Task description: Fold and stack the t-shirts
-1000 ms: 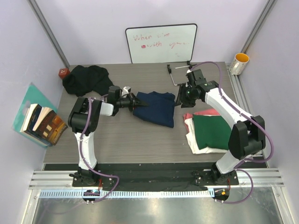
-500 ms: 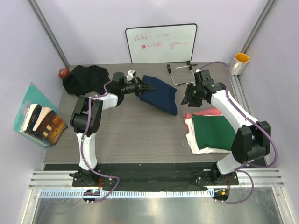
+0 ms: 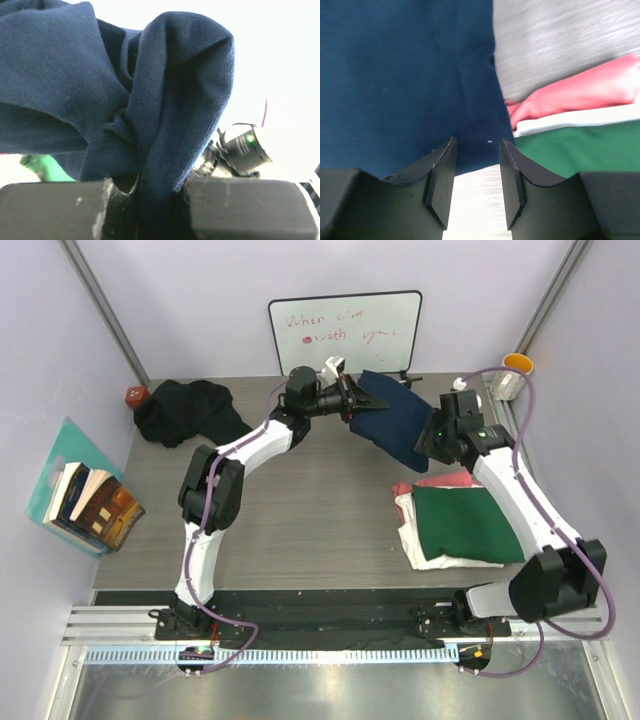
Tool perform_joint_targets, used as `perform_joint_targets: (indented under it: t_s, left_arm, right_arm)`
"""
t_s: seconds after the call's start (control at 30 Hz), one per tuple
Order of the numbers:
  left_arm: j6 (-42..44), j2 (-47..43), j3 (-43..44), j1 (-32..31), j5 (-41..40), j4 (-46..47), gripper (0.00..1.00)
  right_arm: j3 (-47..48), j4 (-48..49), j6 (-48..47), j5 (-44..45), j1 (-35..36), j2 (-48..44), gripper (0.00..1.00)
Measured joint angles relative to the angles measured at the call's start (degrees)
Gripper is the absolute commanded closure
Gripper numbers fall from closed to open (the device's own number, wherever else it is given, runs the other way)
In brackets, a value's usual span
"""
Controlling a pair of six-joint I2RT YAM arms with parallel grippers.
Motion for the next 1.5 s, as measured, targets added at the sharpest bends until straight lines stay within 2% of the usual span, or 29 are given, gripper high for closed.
perform_joint_targets:
  t_s: [0.3, 0.47, 0.73, 1.13, 1.37, 1.5]
  left_arm:
    - [-0.7, 1.5, 3.0, -4.9, -4.7, -3.3, 1.0]
    - [-0.8, 2.9, 3.1, -9.1, -6.4, -5.3, 1.0]
    - [-1.1, 9.6, 15.4, -14.8, -7.1, -8.8, 1.0]
    - [-1.6, 6.5, 11.4, -18.5, -8.0, -9.8, 1.0]
    - [-2.8, 13.6, 26.7, -21.3, -8.3, -11.3, 1.0]
    - [-3.7, 14.1, 27.5, -22.9, -8.9, -11.3, 1.0]
  right_arm:
    - [1.1, 0.0, 2.3, 10.4, -0.7, -15.1, 0.54]
    - [5.4, -1.0, 1.9, 16.1, -1.0, -17.4, 0.55]
    - [2.1, -4.0, 3.0, 17.7, -1.0, -20.4, 0.55]
    - [0.7, -4.7, 3.2, 18.4, -1.0, -21.8, 0.55]
    - [0.4, -4.9, 3.2, 18.4, -1.0, -23.1, 0.55]
    - [-0.1, -6.4, 3.1, 19.0, -1.2, -25.2, 0.55]
